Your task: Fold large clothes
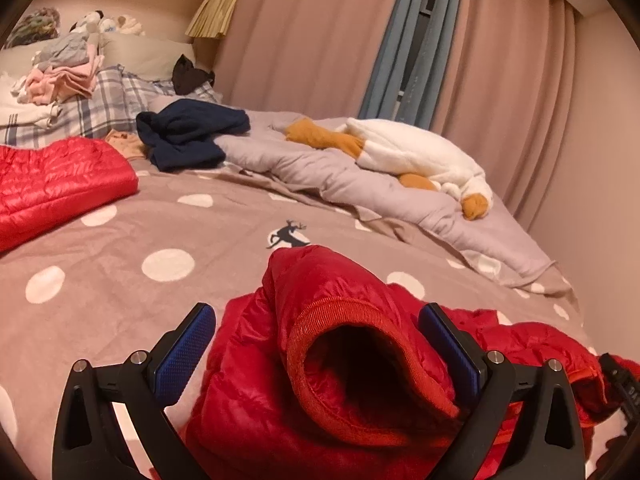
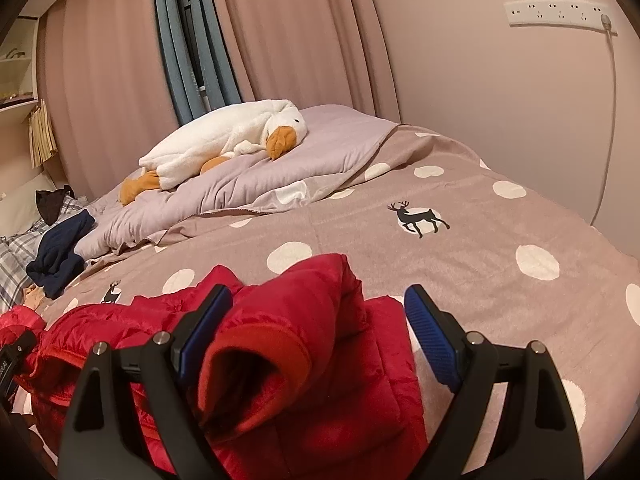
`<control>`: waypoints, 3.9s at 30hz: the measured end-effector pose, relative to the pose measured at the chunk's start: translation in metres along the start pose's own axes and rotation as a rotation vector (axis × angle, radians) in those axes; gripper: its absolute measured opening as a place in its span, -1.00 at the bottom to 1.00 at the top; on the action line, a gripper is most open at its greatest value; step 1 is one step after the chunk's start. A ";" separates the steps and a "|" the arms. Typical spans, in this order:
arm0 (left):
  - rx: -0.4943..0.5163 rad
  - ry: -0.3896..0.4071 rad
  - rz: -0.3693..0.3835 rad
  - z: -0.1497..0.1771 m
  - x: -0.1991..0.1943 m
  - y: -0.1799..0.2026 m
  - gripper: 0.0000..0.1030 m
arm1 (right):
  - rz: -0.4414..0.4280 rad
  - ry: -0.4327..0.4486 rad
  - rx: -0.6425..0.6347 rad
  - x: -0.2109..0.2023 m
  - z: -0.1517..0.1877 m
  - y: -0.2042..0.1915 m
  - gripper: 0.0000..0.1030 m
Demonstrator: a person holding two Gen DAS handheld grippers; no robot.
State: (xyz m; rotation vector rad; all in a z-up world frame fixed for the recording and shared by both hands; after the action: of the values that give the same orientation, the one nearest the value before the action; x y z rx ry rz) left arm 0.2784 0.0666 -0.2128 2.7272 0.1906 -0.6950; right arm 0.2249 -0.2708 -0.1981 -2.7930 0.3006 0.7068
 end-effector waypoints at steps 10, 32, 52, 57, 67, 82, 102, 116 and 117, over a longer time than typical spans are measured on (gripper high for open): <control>-0.055 -0.050 0.033 0.002 0.007 -0.005 0.97 | -0.012 0.006 0.004 -0.002 0.001 -0.001 0.72; -0.033 0.034 -0.004 -0.007 -0.008 -0.003 0.97 | -0.040 0.081 0.014 -0.013 -0.008 0.004 0.95; -0.059 0.087 -0.028 -0.022 -0.024 -0.015 0.97 | -0.060 0.137 0.032 -0.026 -0.017 0.007 0.99; -0.083 0.109 -0.039 -0.029 -0.031 -0.019 0.97 | -0.065 0.143 0.029 -0.031 -0.022 0.006 0.99; -0.090 0.103 -0.035 -0.032 -0.035 -0.021 0.97 | -0.067 0.152 0.048 -0.038 -0.028 0.007 0.99; -0.070 0.106 -0.055 -0.036 -0.037 -0.017 0.97 | -0.030 0.175 -0.136 -0.052 -0.024 -0.009 0.99; 0.092 -0.041 0.074 0.001 0.017 0.026 0.36 | -0.126 -0.022 -0.160 0.016 -0.003 -0.033 0.99; 0.210 -0.119 0.005 0.045 0.072 0.025 -0.08 | -0.178 -0.261 -0.068 0.098 0.050 -0.016 1.00; 0.200 -0.121 0.013 0.044 0.073 0.023 -0.08 | -0.173 -0.258 -0.074 0.097 0.051 -0.017 1.00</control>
State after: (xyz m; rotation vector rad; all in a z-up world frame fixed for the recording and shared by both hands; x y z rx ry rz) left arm 0.3274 0.0335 -0.2781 2.8586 0.0791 -0.9181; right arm 0.2901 -0.2530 -0.2859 -2.7101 -0.0153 1.0383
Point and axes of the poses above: each gripper's, at about its wrist camera, not at the fingertips, and x roughly the way its jaws point, y to its right, z to its underside, the point moved 7 cm from there along x, roughly the way its jaws point, and after that the axes turned 1 degree about -y, right-handed, at the moved point
